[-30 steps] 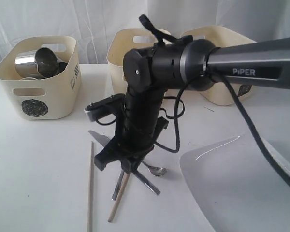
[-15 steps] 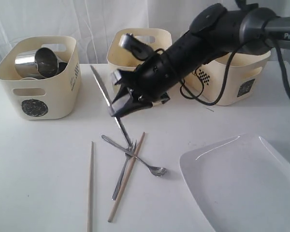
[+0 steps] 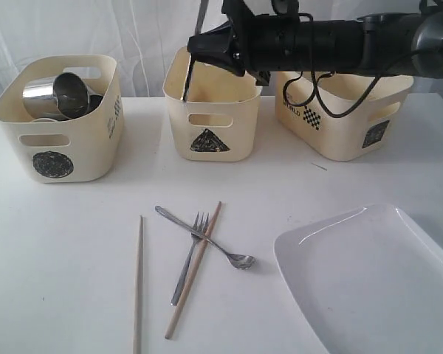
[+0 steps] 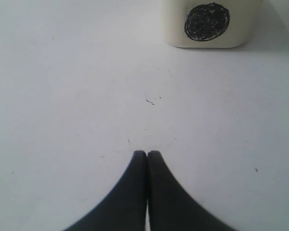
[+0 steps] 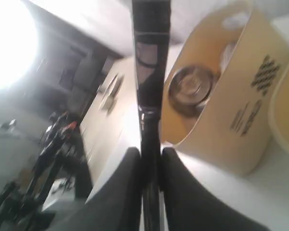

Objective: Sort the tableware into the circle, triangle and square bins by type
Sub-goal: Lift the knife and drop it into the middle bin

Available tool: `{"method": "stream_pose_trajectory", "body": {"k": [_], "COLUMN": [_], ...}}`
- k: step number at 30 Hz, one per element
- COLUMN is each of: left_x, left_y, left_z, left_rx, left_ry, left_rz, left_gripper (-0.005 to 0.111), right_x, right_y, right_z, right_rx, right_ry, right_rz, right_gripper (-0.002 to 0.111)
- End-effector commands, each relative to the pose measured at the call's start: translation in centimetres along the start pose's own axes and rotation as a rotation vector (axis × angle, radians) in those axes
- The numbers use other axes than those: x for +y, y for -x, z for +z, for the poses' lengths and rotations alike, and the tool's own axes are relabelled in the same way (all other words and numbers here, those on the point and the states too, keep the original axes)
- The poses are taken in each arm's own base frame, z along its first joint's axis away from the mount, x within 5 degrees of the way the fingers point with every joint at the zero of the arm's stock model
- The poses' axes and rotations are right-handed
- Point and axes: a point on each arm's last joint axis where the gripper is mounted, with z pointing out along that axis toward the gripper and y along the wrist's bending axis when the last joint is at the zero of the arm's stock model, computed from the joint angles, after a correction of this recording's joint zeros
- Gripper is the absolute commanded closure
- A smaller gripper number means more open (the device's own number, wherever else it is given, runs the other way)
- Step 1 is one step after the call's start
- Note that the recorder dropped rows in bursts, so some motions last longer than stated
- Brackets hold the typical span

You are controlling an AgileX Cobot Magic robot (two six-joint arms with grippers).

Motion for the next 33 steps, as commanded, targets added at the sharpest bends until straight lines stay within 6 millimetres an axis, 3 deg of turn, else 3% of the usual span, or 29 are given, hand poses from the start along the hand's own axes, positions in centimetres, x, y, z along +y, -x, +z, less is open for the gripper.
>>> {"method": "stream_pose_trajectory", "body": {"k": [1, 7, 14, 15, 17, 18, 19, 23, 25, 28, 30, 31, 33], "left_x": [0.0, -0.1, -0.1, -0.1, -0.1, -0.1, -0.1, -0.1, -0.1, -0.1, -0.1, -0.1, -0.1], "left_y": [-0.1, -0.1, -0.1, -0.1, -0.1, -0.1, -0.1, -0.1, -0.1, -0.1, -0.1, -0.1, -0.1], "left_z": [0.0, 0.0, 0.0, 0.0, 0.0, 0.0, 0.0, 0.0, 0.0, 0.0, 0.0, 0.0, 0.0], "left_rx": [-0.006, -0.005, -0.005, -0.005, -0.005, -0.005, -0.005, -0.005, -0.005, -0.005, -0.005, -0.005, -0.005], "left_ry": [-0.002, -0.011, -0.013, -0.013, -0.013, -0.013, -0.013, -0.013, -0.013, -0.013, -0.013, -0.013, -0.013], "left_rz": [-0.01, -0.006, -0.005, -0.005, -0.005, -0.005, -0.005, -0.005, -0.005, -0.005, -0.005, -0.005, -0.005], "left_gripper": [0.107, 0.107, 0.107, 0.107, 0.107, 0.107, 0.107, 0.107, 0.107, 0.107, 0.107, 0.107, 0.107], "right_x": [-3.7, -6.0, -9.0, -9.1, -9.1, -8.9, -8.9, -7.9, -5.8, -4.4, -3.1, -1.8, -0.3], "right_y": [1.7, 3.7, 4.9, 4.8, 4.8, 4.8, 4.9, 5.1, 4.5, 2.9, 0.8, -1.1, -3.7], "right_z": [0.1, 1.6, 2.2, 2.3, 2.4, 2.4, 2.4, 2.3, 1.7, 0.1, 0.2, 0.8, 2.6], "right_rx": [-0.113, -0.166, -0.246, -0.244, -0.236, -0.233, -0.234, -0.228, -0.066, 0.255, 0.495, 0.663, 0.838], "right_ry": [-0.098, -0.152, -0.286, -0.285, -0.276, -0.267, -0.266, -0.225, -0.149, -0.305, -0.407, -0.455, -0.615], "right_rz": [-0.029, -0.186, -0.203, -0.201, -0.22, -0.224, -0.226, -0.226, -0.236, -0.267, -0.255, -0.298, -0.417], "right_gripper": [0.108, 0.108, 0.107, 0.104, 0.085, 0.07, 0.065, 0.064, 0.076, 0.108, 0.108, 0.108, 0.108]}}
